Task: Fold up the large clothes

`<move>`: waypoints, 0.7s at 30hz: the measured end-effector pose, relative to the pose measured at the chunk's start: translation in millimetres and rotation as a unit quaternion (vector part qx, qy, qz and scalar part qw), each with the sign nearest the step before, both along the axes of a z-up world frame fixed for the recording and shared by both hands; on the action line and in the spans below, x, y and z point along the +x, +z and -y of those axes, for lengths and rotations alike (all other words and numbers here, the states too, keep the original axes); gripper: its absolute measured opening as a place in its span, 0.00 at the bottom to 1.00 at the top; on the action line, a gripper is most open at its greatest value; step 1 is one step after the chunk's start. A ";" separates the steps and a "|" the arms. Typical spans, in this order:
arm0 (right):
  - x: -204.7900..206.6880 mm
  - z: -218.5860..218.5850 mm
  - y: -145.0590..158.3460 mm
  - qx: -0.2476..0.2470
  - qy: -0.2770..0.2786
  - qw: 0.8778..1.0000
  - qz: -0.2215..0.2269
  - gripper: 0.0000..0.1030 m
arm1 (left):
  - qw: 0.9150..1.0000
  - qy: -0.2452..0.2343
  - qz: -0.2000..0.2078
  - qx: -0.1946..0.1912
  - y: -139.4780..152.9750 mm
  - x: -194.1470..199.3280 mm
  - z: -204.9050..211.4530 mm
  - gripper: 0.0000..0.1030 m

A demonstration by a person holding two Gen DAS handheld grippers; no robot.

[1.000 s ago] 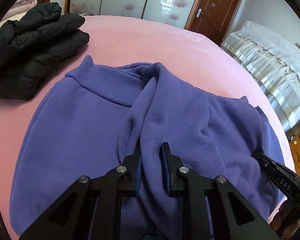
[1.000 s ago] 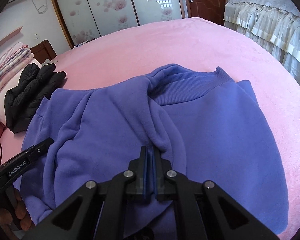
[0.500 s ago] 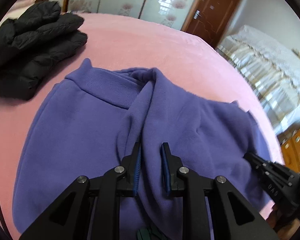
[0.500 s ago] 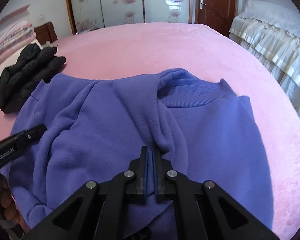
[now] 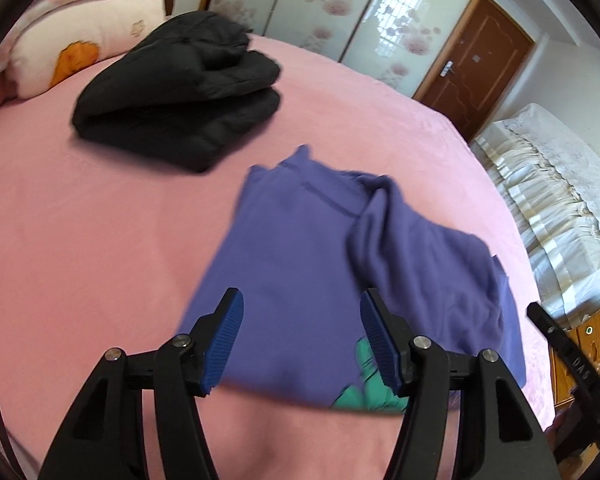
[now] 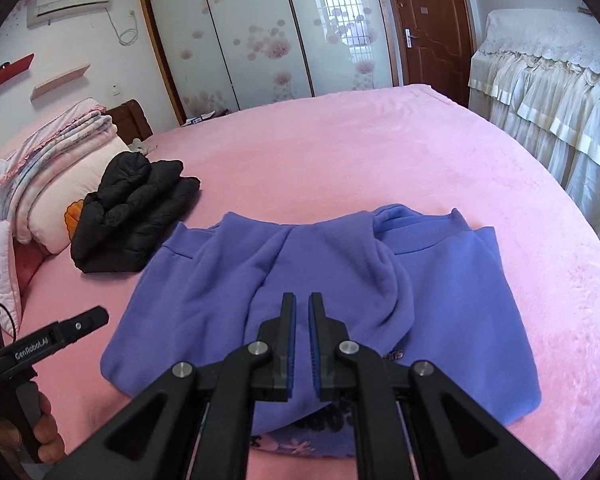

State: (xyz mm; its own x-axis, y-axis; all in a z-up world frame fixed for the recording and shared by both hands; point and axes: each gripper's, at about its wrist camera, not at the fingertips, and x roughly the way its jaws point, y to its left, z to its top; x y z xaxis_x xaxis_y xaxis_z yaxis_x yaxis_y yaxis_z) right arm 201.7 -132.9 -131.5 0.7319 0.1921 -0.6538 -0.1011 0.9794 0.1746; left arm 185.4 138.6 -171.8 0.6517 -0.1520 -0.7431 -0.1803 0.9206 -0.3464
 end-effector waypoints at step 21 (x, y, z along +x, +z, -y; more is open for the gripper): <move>-4.9 -64.1 -20.4 -0.039 0.051 0.998 0.011 0.06 | 0.952 0.010 -0.032 -0.304 -129.8 -19.7 -48.8 0.58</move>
